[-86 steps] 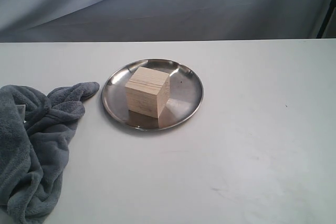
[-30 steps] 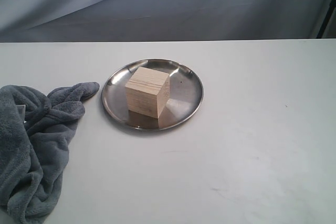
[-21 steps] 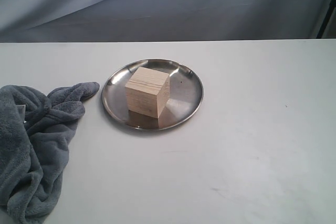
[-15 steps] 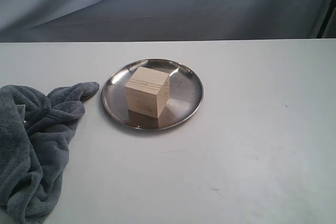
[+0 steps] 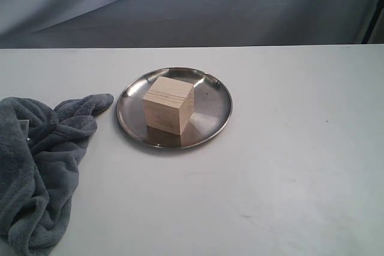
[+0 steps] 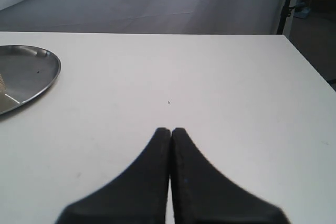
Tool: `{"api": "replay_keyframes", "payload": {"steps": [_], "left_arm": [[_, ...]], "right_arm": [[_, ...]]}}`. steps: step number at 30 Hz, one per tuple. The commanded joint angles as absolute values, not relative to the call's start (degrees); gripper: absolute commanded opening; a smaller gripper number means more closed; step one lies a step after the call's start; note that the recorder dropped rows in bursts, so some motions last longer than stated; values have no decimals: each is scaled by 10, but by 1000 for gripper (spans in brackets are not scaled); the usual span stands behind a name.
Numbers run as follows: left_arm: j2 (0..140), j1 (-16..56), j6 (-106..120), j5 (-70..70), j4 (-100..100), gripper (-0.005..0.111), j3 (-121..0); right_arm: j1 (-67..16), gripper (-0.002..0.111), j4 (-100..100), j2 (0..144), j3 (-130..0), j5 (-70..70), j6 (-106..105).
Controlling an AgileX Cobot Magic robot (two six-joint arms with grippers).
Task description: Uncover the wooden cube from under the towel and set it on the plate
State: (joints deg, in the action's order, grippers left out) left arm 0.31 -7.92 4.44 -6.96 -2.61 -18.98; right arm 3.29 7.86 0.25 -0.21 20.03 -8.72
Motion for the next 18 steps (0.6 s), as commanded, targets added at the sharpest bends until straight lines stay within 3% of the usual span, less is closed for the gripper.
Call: {"api": "replay_keyframes", "payload": {"steps": [1,10,18], "left_arm": [[0,-80,47,0,-23,0,-127],[0,-80,47,77,-23,0,-29],[0,-80,49,28,-23,0,0]], "right_arm": [[34,0,82,0,0,200,-86],[34,0,82,0,0,200,-86],[34,0,82,0,0,200,-86]]}}
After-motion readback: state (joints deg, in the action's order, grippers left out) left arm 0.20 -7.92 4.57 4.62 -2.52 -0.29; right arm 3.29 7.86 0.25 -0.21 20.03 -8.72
